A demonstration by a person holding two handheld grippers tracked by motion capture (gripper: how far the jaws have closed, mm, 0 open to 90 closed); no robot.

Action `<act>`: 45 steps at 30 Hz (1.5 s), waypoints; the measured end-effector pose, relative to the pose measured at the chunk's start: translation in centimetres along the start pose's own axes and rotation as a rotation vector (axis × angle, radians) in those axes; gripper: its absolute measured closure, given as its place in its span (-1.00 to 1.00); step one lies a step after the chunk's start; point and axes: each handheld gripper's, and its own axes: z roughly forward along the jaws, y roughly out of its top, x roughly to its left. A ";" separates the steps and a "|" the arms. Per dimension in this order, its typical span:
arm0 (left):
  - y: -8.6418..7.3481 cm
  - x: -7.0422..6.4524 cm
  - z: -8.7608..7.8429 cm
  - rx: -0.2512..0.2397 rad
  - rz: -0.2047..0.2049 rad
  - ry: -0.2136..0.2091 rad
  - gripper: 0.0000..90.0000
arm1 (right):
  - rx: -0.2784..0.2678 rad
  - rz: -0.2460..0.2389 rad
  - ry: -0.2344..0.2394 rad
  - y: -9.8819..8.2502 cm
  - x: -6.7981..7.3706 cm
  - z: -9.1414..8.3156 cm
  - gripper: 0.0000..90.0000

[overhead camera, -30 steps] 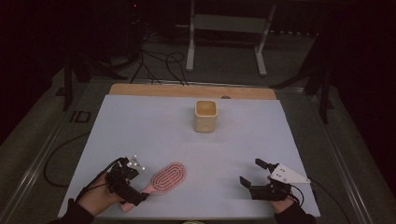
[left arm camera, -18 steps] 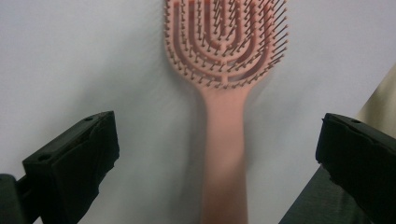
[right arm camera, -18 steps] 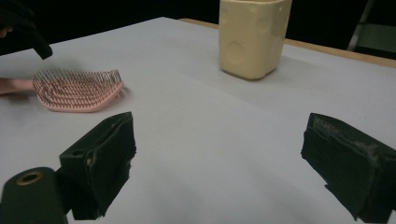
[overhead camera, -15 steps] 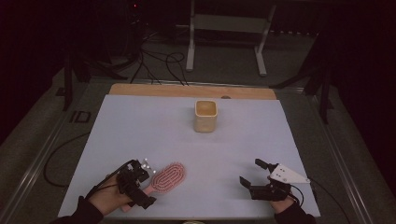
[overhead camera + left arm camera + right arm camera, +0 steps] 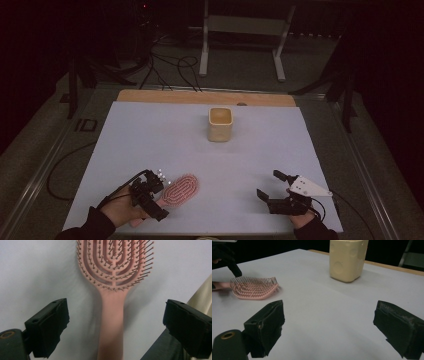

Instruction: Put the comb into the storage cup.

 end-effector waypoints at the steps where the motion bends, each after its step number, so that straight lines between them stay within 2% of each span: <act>1: 0.0 0.0 0.1 0.002 0.001 0.003 -0.76 | -0.001 -0.005 0.002 0.0 0.0 0.0 -0.79; 6: 0.2 0.1 0.3 0.014 0.010 -0.007 -0.64 | 0.001 -0.001 0.001 0.0 0.0 0.0 -0.79; 9: 0.3 0.3 0.5 0.021 0.013 -0.015 -0.40 | -0.003 -0.002 0.002 0.0 0.0 -0.1 -0.79; 12: 0.3 0.4 0.5 0.022 0.008 -0.012 -0.26 | 0.002 0.001 0.001 0.0 0.0 0.0 -0.79; 14: 0.3 0.5 0.6 0.025 0.011 -0.014 -0.25 | 0.000 -0.004 0.001 0.0 0.0 0.0 -0.79; 15: 0.4 0.4 0.6 0.028 0.011 -0.014 -0.14 | -0.002 -0.001 0.002 0.1 0.0 -0.1 -0.79; 23: 0.4 0.4 0.8 0.042 0.021 -0.016 0.01 | -0.004 0.002 0.005 0.0 0.0 0.0 -0.79; 30: 0.6 0.6 1.1 0.058 0.027 -0.002 0.23 | -0.003 0.001 0.004 0.0 0.0 -0.1 -0.79; 33: 0.8 0.5 1.2 0.064 0.019 -0.015 0.35 | -0.006 -0.001 0.004 0.1 0.0 -0.1 -0.79; 34: 0.9 0.5 1.2 0.064 0.010 -0.032 0.35 | -0.008 -0.002 0.003 0.1 0.0 -0.1 -0.79; 36: 1.0 0.6 1.3 0.073 0.012 -0.024 0.45 | -0.004 0.000 0.002 0.0 0.0 -0.1 -0.79; 42: 1.1 0.5 1.4 0.084 0.012 -0.018 0.48 | -0.004 -0.001 0.001 0.0 0.0 -0.1 -0.79; 45: 1.0 0.7 1.4 0.076 0.004 -0.027 0.51 | -0.009 0.004 0.001 0.1 -0.1 -0.1 -0.79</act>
